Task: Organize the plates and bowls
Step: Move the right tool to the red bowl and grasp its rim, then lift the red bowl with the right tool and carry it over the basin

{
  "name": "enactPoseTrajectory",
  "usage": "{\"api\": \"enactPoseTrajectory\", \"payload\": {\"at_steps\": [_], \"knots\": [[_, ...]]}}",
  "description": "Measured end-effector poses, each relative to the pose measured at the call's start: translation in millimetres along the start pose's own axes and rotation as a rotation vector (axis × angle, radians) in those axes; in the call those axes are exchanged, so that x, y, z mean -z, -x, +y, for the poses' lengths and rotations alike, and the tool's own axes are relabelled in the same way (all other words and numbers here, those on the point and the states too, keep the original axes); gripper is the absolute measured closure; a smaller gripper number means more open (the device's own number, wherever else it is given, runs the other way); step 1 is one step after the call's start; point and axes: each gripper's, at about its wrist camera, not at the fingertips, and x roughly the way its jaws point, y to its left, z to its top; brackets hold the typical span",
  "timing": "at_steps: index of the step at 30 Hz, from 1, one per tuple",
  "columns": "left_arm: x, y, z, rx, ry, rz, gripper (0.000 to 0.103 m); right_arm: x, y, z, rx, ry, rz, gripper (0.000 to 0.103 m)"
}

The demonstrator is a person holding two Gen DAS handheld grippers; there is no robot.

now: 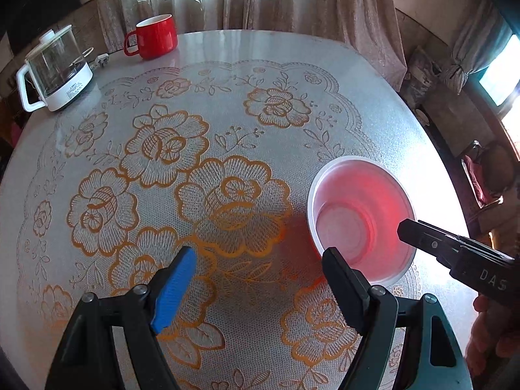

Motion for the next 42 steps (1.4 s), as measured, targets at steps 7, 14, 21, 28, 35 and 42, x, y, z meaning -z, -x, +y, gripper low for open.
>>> {"api": "enactPoseTrajectory", "payload": {"at_steps": [7,14,21,28,35,42], "knots": [[-9.1,-11.6,-3.9,0.052,0.024,0.018,0.023,-4.0,-7.6,-4.7,0.007,-0.010,0.009,0.068],[-15.4,-20.4,-19.6,0.075,-0.011,0.022,0.026,-3.7,-11.9,-3.0,-0.008,0.009,0.012,0.070],[-16.8,-32.0,-29.4,0.080,-0.077,0.025,0.051,0.7,-16.8,1.3,-0.012,0.041,0.020,0.083],[-15.6,-40.7,-30.3,0.103,-0.095,0.073,0.087,6.5,-17.3,1.3,-0.010,0.044,0.025,0.093],[-10.4,-26.1,-38.5,0.109,-0.132,0.045,0.088,10.6,-7.1,3.6,0.012,0.077,0.010,0.094],[0.2,0.0,-43.4,0.116,-0.146,0.022,0.088,19.9,12.7,5.0,0.010,0.074,-0.013,0.094]]}}
